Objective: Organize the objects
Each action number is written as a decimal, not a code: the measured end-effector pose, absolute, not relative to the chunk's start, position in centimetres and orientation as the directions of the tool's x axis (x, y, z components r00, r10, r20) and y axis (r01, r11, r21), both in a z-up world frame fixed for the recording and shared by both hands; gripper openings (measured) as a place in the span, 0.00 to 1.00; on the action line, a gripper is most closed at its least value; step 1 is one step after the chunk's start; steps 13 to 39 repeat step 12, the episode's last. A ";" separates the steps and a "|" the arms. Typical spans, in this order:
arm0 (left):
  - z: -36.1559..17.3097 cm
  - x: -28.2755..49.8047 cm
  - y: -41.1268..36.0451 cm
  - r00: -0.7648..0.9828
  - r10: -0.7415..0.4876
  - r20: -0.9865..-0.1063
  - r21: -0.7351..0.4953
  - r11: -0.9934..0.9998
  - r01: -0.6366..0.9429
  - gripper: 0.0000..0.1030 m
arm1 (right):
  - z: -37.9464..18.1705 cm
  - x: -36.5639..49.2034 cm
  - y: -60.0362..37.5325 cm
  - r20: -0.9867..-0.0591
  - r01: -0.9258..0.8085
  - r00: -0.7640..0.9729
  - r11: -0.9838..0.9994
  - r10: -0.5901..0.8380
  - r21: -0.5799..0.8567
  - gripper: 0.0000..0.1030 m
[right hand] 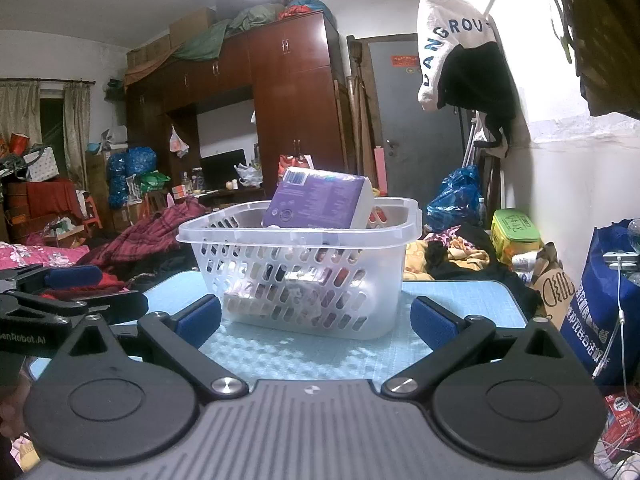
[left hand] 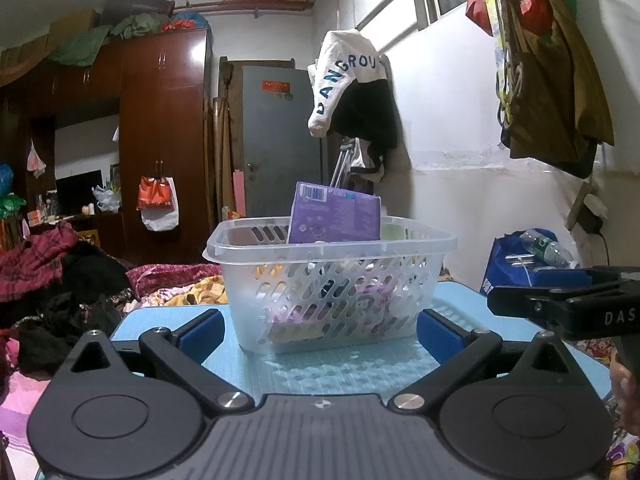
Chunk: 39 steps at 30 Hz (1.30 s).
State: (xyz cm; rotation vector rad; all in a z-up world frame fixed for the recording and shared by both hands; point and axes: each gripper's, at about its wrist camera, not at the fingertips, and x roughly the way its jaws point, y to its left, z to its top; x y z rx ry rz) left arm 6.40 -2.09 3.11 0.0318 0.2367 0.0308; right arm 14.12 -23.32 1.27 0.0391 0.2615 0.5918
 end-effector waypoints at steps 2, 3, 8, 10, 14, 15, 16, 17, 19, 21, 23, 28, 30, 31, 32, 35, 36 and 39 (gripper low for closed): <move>3.1 6.4 -2.2 0.971 0.033 -0.235 0.041 0.999 -0.024 1.00 | 1.3 14.2 -23.3 -0.233 -0.546 0.798 0.830 0.556 0.112 1.00; 3.0 6.4 -2.3 0.972 0.031 -0.234 0.044 0.999 -0.021 1.00 | 1.3 14.1 -23.3 -0.233 -0.546 0.798 0.830 0.556 0.113 1.00; 3.0 6.3 -2.7 0.972 0.016 -0.235 0.047 0.999 -0.005 1.00 | 1.3 14.1 -23.3 -0.233 -0.545 0.798 0.831 0.556 0.112 1.00; 3.0 6.2 -2.8 0.973 0.018 -0.231 0.052 0.999 -0.006 1.00 | 1.3 14.1 -23.3 -0.233 -0.545 0.798 0.831 0.555 0.113 1.00; 3.0 6.1 -2.9 0.975 0.027 -0.221 0.061 0.998 -0.014 1.00 | 1.3 14.1 -23.4 -0.233 -0.546 0.798 0.830 0.556 0.113 1.00; 3.0 6.1 -2.9 0.975 0.027 -0.221 0.061 0.998 -0.014 1.00 | 1.3 14.1 -23.4 -0.233 -0.546 0.798 0.830 0.556 0.113 1.00; 3.0 6.1 -2.9 0.975 0.027 -0.221 0.061 0.998 -0.014 1.00 | 1.3 14.1 -23.4 -0.233 -0.546 0.798 0.830 0.556 0.113 1.00; 3.0 6.1 -2.9 0.975 0.027 -0.221 0.061 0.998 -0.014 1.00 | 1.3 14.1 -23.4 -0.233 -0.546 0.798 0.830 0.556 0.113 1.00; 3.0 6.1 -2.9 0.975 0.027 -0.221 0.061 0.998 -0.014 1.00 | 1.3 14.1 -23.4 -0.233 -0.546 0.798 0.830 0.556 0.113 1.00; 3.0 6.1 -2.9 0.975 0.027 -0.221 0.061 0.998 -0.014 1.00 | 1.3 14.1 -23.4 -0.233 -0.546 0.798 0.830 0.556 0.113 1.00; 3.0 6.1 -2.9 0.975 0.027 -0.221 0.061 0.998 -0.014 1.00 | 1.3 14.1 -23.4 -0.233 -0.546 0.798 0.830 0.556 0.113 1.00; 3.0 6.1 -2.9 0.975 0.027 -0.221 0.061 0.998 -0.014 1.00 | 1.3 14.1 -23.4 -0.233 -0.546 0.798 0.830 0.556 0.113 1.00; 3.0 6.1 -2.9 0.975 0.027 -0.221 0.061 0.998 -0.014 1.00 | 1.3 14.1 -23.4 -0.233 -0.546 0.798 0.830 0.556 0.113 1.00; 3.0 6.1 -2.9 0.975 0.027 -0.221 0.061 0.998 -0.014 1.00 | 1.3 14.1 -23.4 -0.233 -0.546 0.798 0.830 0.556 0.113 1.00; 3.0 6.1 -2.9 0.975 0.027 -0.221 0.061 0.998 -0.014 1.00 | 1.3 14.1 -23.4 -0.233 -0.546 0.798 0.830 0.556 0.113 1.00; 3.0 6.1 -2.9 0.975 0.027 -0.221 0.061 0.998 -0.014 1.00 | 1.3 14.1 -23.4 -0.233 -0.546 0.798 0.830 0.556 0.113 1.00; 3.0 6.1 -2.9 0.975 0.027 -0.221 0.061 0.998 -0.014 1.00 | 1.3 14.1 -23.4 -0.233 -0.546 0.798 0.830 0.556 0.113 1.00; 3.0 6.1 -2.9 0.975 0.027 -0.221 0.061 0.998 -0.014 1.00 | 1.3 14.1 -23.4 -0.233 -0.546 0.798 0.830 0.556 0.113 1.00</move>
